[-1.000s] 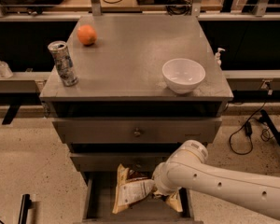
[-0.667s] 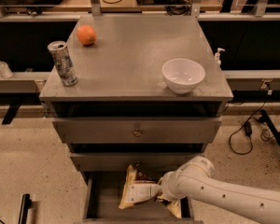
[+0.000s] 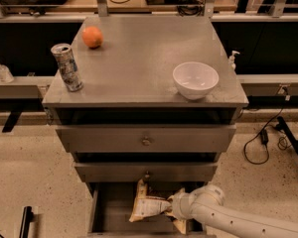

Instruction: Place brown chip bag into bottom drawer

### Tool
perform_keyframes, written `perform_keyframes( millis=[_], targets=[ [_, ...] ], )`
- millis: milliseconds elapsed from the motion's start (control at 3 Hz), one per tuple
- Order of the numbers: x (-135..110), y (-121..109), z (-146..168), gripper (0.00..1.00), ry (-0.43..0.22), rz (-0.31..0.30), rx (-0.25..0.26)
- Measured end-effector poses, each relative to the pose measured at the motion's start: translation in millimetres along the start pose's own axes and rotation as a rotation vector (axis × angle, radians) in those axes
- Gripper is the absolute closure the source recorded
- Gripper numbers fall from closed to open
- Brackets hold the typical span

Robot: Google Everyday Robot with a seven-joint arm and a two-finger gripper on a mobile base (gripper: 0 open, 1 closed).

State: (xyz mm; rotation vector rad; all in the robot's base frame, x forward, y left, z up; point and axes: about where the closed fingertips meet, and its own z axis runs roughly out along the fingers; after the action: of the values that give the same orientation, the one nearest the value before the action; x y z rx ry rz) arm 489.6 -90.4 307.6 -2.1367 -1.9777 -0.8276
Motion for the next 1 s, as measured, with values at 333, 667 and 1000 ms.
perform_keyframes(
  millis=[333, 667, 1000],
  targets=[
    [-11, -4, 34, 0.87, 0.014, -0.031, 0.008],
    [-23, -12, 70, 0.64, 0.067, -0.033, 0.016],
    [-18, -19, 76, 0.41, 0.104, -0.026, 0.037]
  ],
)
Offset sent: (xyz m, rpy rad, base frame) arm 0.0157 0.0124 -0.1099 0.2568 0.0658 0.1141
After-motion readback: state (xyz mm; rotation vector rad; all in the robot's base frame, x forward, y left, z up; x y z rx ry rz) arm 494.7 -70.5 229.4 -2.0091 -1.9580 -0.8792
